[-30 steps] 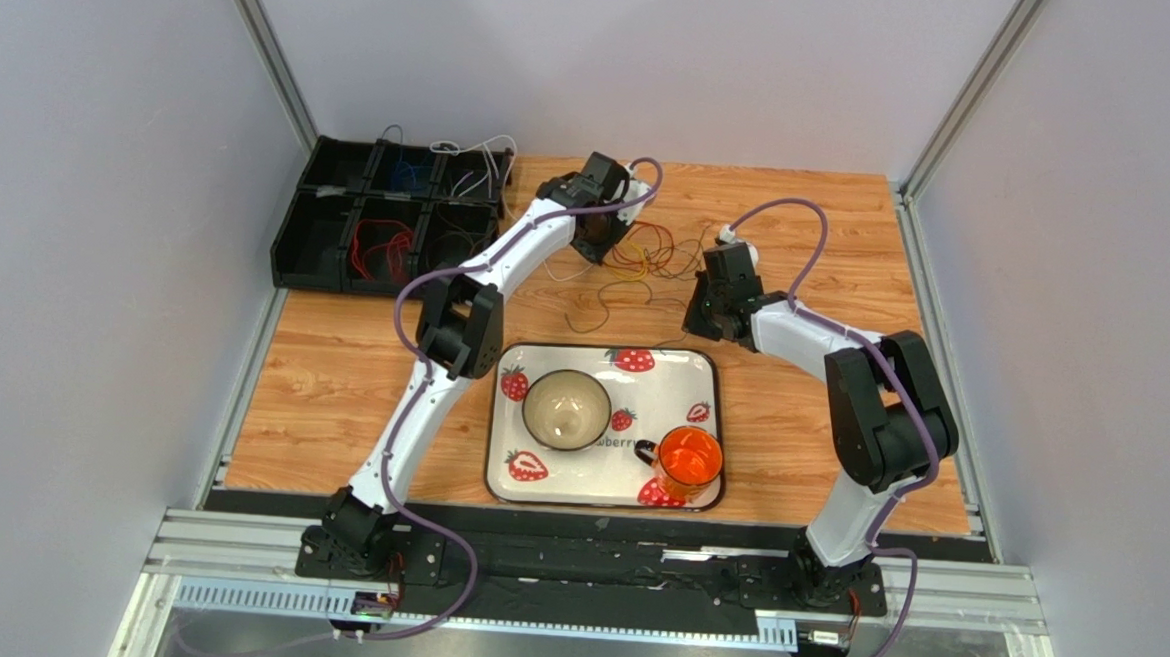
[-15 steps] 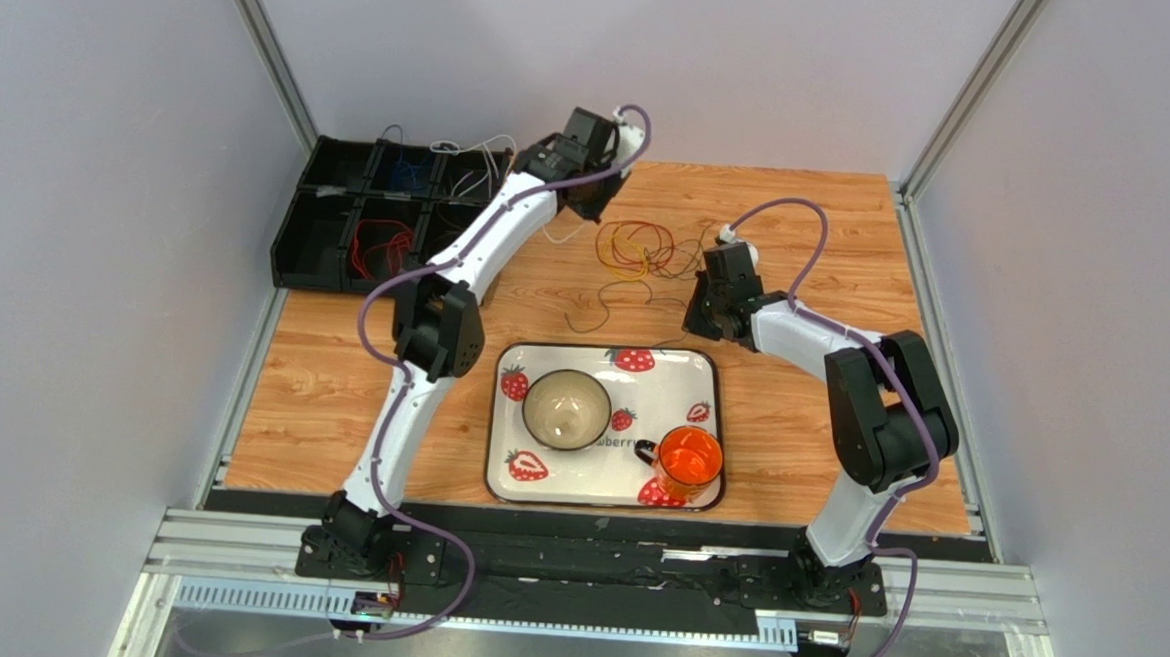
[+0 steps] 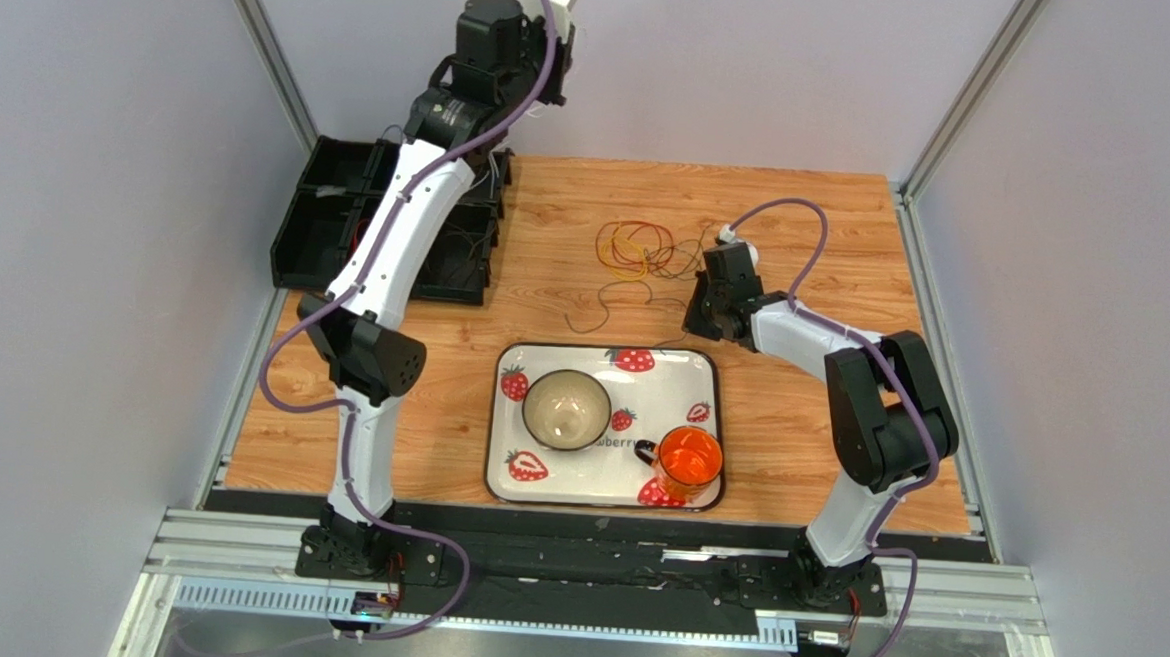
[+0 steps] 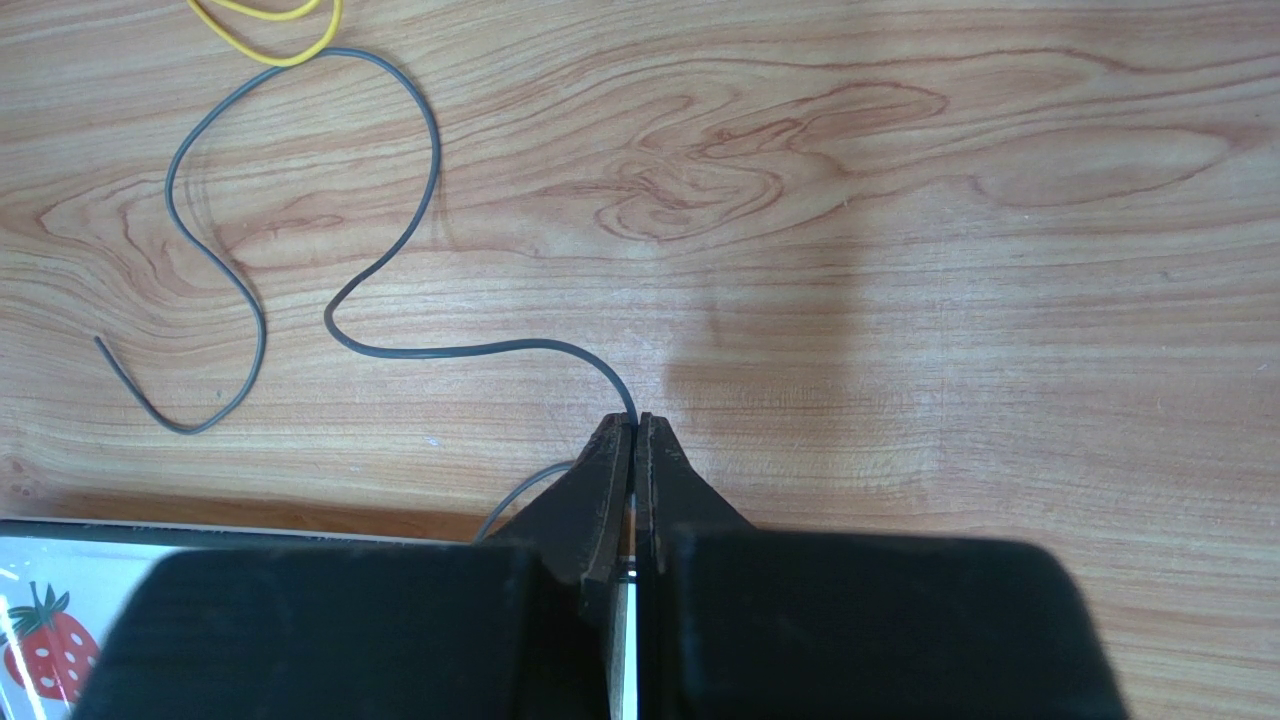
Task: Untangle the cables
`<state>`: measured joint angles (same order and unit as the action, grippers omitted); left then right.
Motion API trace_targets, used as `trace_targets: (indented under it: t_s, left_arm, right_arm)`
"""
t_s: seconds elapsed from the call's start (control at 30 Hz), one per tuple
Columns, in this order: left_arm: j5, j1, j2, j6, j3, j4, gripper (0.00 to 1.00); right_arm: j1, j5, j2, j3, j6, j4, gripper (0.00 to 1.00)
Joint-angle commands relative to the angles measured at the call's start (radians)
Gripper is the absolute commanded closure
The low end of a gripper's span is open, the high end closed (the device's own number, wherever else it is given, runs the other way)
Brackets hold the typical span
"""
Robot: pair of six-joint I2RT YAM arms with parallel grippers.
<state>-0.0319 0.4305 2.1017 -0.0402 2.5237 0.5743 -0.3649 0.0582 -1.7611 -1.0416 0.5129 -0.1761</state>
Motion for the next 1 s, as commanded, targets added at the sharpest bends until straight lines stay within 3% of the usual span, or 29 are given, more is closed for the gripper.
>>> trace_targets:
  t_s: [0.0, 0.27, 0.5, 0.97]
  left_arm:
    - [0.026, -0.059, -0.043, 0.064, 0.021, -0.060, 1.00]
    - [0.030, -0.154, -0.043, 0.114, -0.020, -0.086, 1.00]
    - [0.107, -0.203, -0.052, 0.129, -0.158, -0.129, 1.00]
    - [0.040, -0.259, 0.070, 0.238, -0.198, -0.126, 1.00]
  right_arm:
    - [0.003, -0.001, 0.012, -0.021, 0.012, 0.024, 1.00]
    - [0.003, -0.004, 0.011, -0.024, 0.013, 0.023, 1.00]
    - [0.003, -0.004, 0.008, -0.026, 0.010, 0.023, 1.00]
    - [0.003, -0.004, 0.000, -0.034, 0.010, 0.015, 1.00]
